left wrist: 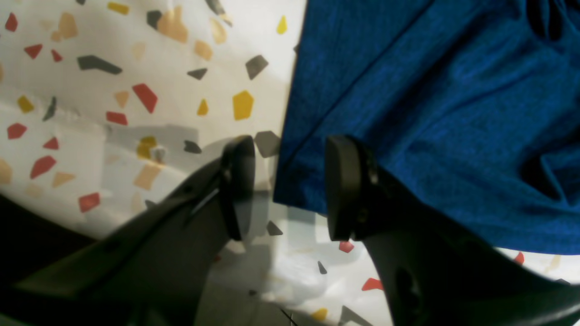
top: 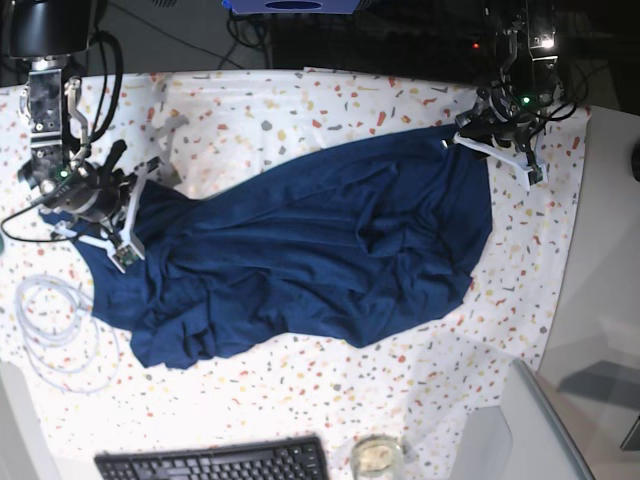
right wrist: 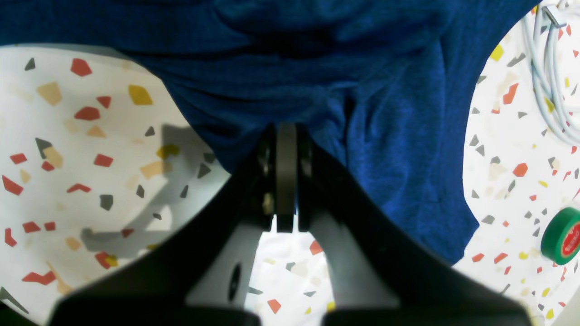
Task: Layout the t-shirt on the table in an organized manner, then fold the t-shirt properly
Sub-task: 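Grasp the shirt edges with both grippers and pull them apart, then drag the held shirt edge outward with the right gripper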
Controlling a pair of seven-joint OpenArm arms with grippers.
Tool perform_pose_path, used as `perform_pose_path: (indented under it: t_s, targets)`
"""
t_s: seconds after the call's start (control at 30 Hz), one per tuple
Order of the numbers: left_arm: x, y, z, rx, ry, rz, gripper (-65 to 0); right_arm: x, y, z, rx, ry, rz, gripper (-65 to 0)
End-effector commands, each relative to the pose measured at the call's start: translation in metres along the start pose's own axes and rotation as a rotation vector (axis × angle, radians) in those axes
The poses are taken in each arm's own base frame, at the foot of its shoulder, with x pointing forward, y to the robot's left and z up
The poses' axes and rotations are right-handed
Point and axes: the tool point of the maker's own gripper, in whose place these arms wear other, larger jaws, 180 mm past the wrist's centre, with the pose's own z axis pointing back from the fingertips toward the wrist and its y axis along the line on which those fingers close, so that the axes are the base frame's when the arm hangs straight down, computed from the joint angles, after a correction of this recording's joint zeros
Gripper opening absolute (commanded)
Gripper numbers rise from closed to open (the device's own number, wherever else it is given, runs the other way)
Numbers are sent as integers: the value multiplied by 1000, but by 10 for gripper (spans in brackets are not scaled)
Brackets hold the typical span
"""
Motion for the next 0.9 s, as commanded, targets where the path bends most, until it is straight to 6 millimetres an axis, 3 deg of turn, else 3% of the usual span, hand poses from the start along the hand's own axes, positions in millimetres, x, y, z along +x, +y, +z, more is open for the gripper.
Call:
perform_pose_path:
  t_s: [0.0, 0.2, 0.33, 0.57, 0.7, 0.77, 0.87]
  targets:
    - [5, 0, 1, -3, -20, -8, -406, 13, -10, 4, -21, -41, 2, -644]
    - [-15, -14, -7, -29, 36, -51, -423, 13, -10, 4, -21, -41, 2, -644]
    - [-9, -15, -2, -34, 22, -36, -650, 12, -9, 4, -21, -39, 2, -644]
    - [-2, -17, 2, -40, 12, -39, -650, 10, -8, 4, -18, -35, 1, -644]
    - [9, -23, 15, -63, -33, -43, -650, 9, -9, 6, -24, -38, -2, -644]
    - [17, -27, 23, -75, -61, -46, -650, 5, -27, 16, -77, -59, -83, -638]
    - [19, -25, 23, -74, -66, -51, -650, -5, -61, 36, -203, -124, -360, -630]
